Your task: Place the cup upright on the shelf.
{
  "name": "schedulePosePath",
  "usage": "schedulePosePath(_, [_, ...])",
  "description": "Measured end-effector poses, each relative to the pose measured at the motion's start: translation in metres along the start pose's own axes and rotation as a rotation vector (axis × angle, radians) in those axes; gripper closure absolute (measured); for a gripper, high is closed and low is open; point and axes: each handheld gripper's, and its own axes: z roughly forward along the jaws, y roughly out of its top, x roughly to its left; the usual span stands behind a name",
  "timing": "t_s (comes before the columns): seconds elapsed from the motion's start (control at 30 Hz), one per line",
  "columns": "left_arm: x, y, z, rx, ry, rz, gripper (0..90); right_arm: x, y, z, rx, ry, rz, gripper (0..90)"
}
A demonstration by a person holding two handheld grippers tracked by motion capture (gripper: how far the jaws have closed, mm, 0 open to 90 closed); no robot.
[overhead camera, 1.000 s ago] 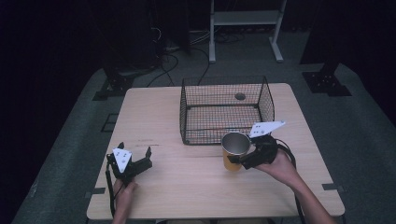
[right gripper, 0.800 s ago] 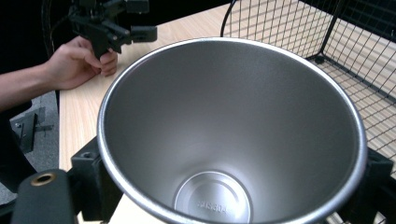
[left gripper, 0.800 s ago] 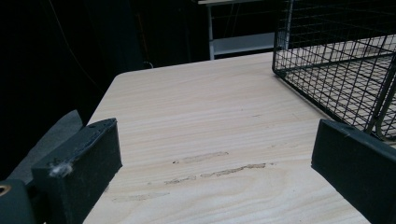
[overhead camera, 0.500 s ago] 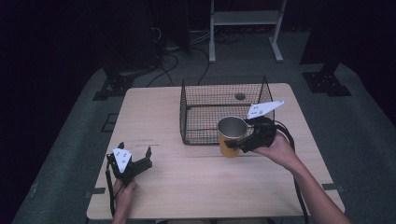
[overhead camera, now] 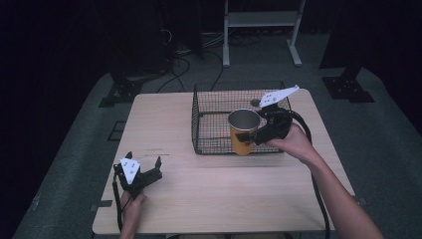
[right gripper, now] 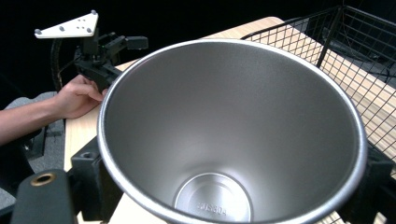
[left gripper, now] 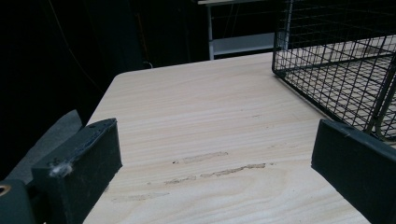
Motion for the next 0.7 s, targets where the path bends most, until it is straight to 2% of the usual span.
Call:
schedulePosePath(0.23, [0.0, 0.0, 0.0, 0.0, 0.0, -0.001, 0.8, -0.012, 0.014, 0.005, 0.014, -0.018, -0.008, 13.4])
schedulePosePath(0.43, [0.0, 0.0, 0.0, -0.001, 0.001, -0.003, 0.8, -0.023, 0.022, 0.004, -0.006, -0.026, 0.005, 13.4])
schedulePosePath(0.7, [0.0, 0.0, 0.0, -0.001, 0.001, -0.003, 0.8, -0.037, 0.032, 0.011, 0.013, -0.03, 0.017, 13.4])
